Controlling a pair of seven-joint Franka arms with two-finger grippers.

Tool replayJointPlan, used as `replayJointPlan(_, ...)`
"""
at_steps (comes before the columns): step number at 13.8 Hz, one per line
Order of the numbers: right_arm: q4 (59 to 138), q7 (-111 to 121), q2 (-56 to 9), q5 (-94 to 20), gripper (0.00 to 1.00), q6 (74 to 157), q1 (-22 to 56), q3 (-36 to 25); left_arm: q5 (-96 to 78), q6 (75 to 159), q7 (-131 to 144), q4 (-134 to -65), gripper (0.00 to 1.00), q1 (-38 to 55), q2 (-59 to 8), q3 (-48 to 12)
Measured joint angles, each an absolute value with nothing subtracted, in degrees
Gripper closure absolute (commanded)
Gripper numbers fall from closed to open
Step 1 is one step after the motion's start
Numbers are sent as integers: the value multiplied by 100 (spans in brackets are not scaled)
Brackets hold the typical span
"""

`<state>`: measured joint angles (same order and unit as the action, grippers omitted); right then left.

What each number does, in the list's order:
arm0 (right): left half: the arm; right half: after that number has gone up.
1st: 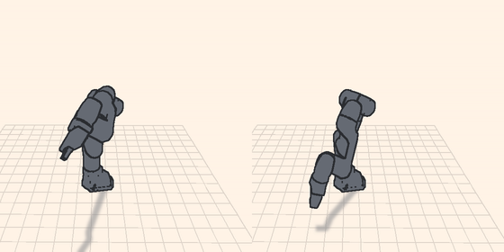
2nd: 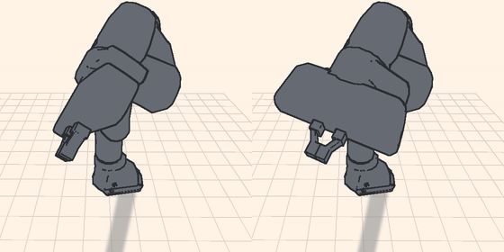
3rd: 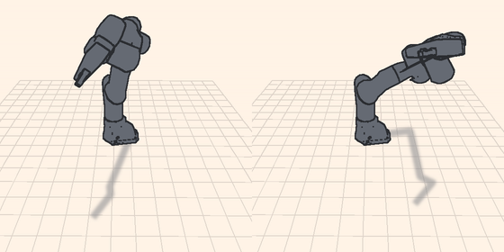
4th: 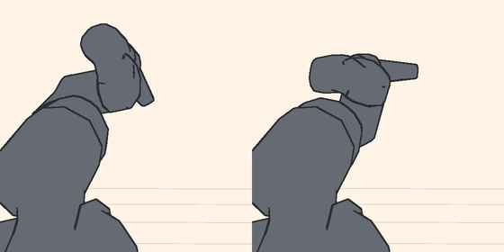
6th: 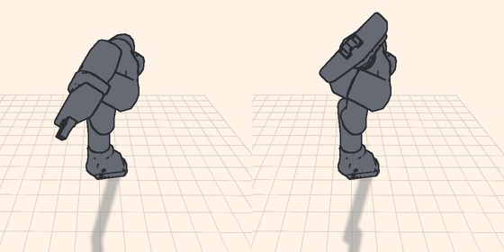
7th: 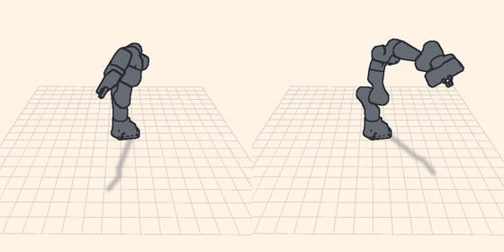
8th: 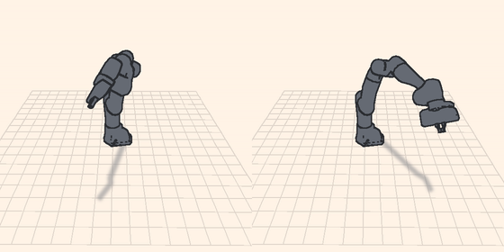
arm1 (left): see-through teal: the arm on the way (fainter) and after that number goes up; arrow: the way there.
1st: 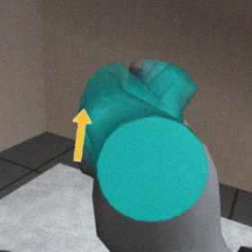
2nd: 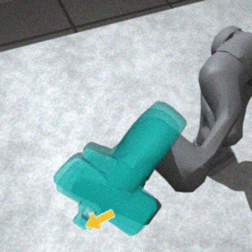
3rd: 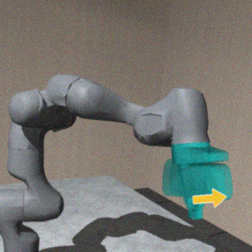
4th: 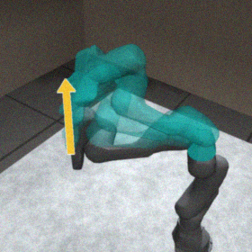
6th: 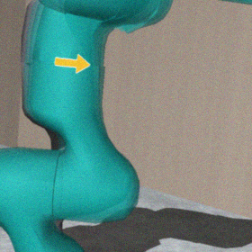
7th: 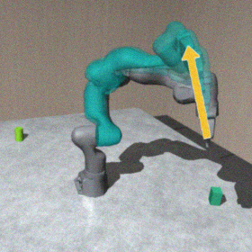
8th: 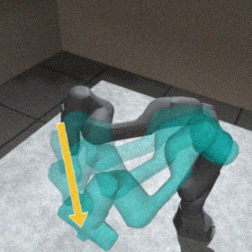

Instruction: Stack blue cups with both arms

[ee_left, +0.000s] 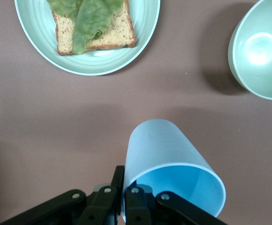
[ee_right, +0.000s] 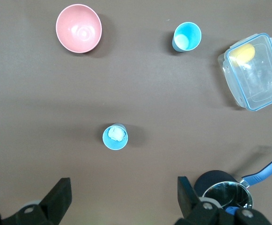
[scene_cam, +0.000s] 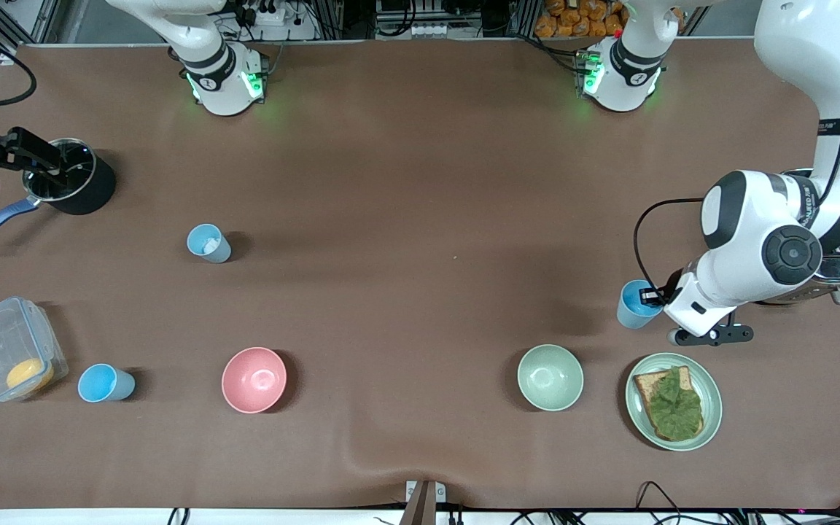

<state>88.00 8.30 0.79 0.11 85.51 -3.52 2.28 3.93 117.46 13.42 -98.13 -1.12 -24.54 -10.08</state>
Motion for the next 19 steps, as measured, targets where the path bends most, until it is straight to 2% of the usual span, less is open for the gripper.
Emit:
replayJointPlan(5, 8922, 849, -85, 11, 0, 8550, -353, 227, 393, 11737, 1342, -9828, 100, -116, -2467, -1007)
replayJointPlan(8, 9444, 857, -173, 12, 0, 8876, -353, 227, 393, 11730, 1342, -9835, 100, -114, -2482, -1007)
replayJointPlan(11, 10500, 866, -6, 12, 0, 9764, -353, 230, 393, 11717, 1342, -9855, 100, -112, -2542, -1010)
replayJointPlan(14, 12241, 867, 471, 13, 0, 11180, -352, 250, 393, 11703, 1342, -9861, 100, -112, -2574, -1010)
replayJointPlan(19, 13375, 867, 444, 13, 0, 12256, -352, 255, 393, 11694, 1342, -9874, 100, -112, -2581, -1010)
